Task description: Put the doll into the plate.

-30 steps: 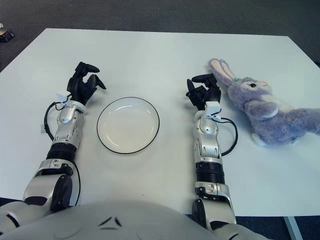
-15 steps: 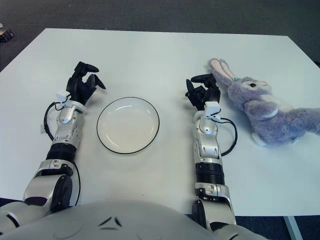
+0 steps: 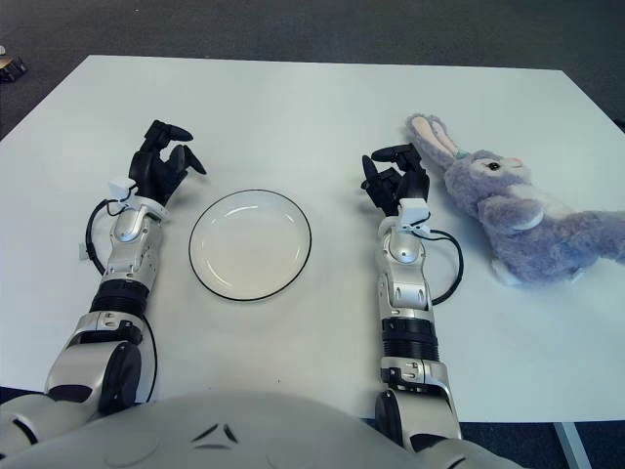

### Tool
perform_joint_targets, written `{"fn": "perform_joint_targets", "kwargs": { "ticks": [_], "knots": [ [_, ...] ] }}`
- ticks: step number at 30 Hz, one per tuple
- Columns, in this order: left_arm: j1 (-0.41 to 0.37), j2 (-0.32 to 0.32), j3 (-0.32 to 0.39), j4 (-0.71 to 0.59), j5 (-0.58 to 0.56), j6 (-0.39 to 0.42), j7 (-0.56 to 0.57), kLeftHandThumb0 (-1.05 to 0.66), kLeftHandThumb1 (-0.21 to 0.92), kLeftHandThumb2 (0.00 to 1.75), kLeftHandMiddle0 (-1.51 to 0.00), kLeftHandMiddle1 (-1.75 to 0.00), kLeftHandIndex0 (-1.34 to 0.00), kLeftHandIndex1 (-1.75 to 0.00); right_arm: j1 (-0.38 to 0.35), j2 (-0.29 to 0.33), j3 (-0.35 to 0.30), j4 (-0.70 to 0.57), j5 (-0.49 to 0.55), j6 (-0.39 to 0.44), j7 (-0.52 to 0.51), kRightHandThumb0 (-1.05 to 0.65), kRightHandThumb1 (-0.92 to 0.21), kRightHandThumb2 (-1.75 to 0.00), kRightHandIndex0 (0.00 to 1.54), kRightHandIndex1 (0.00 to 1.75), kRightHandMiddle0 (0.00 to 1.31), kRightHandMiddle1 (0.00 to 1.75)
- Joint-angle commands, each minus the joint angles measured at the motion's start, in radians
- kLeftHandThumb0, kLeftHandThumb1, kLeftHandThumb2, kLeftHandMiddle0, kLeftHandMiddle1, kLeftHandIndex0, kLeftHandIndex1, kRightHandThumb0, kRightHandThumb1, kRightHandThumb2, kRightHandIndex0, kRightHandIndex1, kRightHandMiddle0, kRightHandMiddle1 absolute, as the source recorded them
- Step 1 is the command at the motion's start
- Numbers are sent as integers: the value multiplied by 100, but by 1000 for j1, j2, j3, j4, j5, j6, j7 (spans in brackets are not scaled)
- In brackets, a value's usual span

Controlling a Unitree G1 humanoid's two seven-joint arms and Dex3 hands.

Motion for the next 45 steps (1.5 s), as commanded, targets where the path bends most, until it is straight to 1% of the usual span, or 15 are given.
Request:
{"fn": "perform_joint_targets", "kwargs": {
  "ticks": [1,8,15,19,23,28,29,30,31,32,34,37,43,44,45],
  "knots": [
    [33,5,10,58,2,-22,7,-35,92,39,-80,-175,-33,-162,-23,-60,5,-32,-103,58,-33,-36,-92,-28,79,151,46,148],
    [-10,42,11,109,54,-79,46,-35,92,40,-77,-174,-33,-162,-85,-131,8,-50,-222,72,-76,-36,-92,-29,77,151,45,149],
    [-25,50,8,138,66,-104,60,-35,92,40,-76,-174,-33,-162,-101,-161,14,-35,-248,62,-99,-36,-92,-29,76,150,44,150],
    [-85,84,10,180,90,-124,73,-35,92,40,-75,-173,-33,-162,-148,-252,52,-86,-453,129,-155,-36,-92,-32,67,145,41,153],
    [-99,90,8,203,91,-139,74,-35,92,39,-75,-173,-34,-161,-144,-273,72,-152,-539,199,-124,-36,-92,-35,59,140,38,155],
    [-104,92,5,218,89,-150,75,-35,92,39,-74,-173,-34,-161,-141,-274,79,-171,-554,226,-115,-36,-92,-36,54,137,36,157],
    [-107,93,4,221,89,-151,76,-35,92,39,-74,-173,-34,-161,-134,-288,87,-190,-578,239,-101,-36,-92,-36,54,137,36,157],
    [-110,94,1,225,95,-152,81,-35,92,39,-74,-173,-34,-161,-101,-344,106,-245,-687,274,-58,-36,-92,-37,50,135,35,158],
    [-112,92,-2,226,100,-153,86,-35,92,39,-74,-174,-34,-161,-69,-394,121,-292,-782,298,-23,-39,-92,-35,45,128,33,145],
    [-114,91,-5,228,105,-154,91,-35,92,39,-73,-174,-34,-161,-44,-429,129,-326,-850,314,2,-43,-92,-34,41,113,32,120],
    [-114,89,-8,228,108,-155,95,-35,92,39,-73,-174,-34,-161,-24,-448,132,-351,-896,326,22,-49,-92,-32,41,89,34,86],
    [-114,87,-11,227,111,-156,100,-35,92,39,-72,-175,-34,-161,1,-458,125,-377,-920,330,38,-52,-92,-31,42,72,35,67],
    [-115,87,-13,231,113,-160,105,-35,92,39,-72,-175,-34,-161,9,-456,125,-396,-940,342,59,-53,-92,-30,43,64,36,58],
    [-115,83,-15,228,115,-163,108,-35,92,39,-72,-175,-34,-161,49,-471,114,-429,-997,364,70,-54,-92,-30,43,63,36,58],
    [-114,80,-17,224,118,-165,111,-35,92,39,-72,-175,-34,-161,80,-484,105,-454,-1040,381,78,-56,-92,-31,43,52,36,55]
  ]
}}
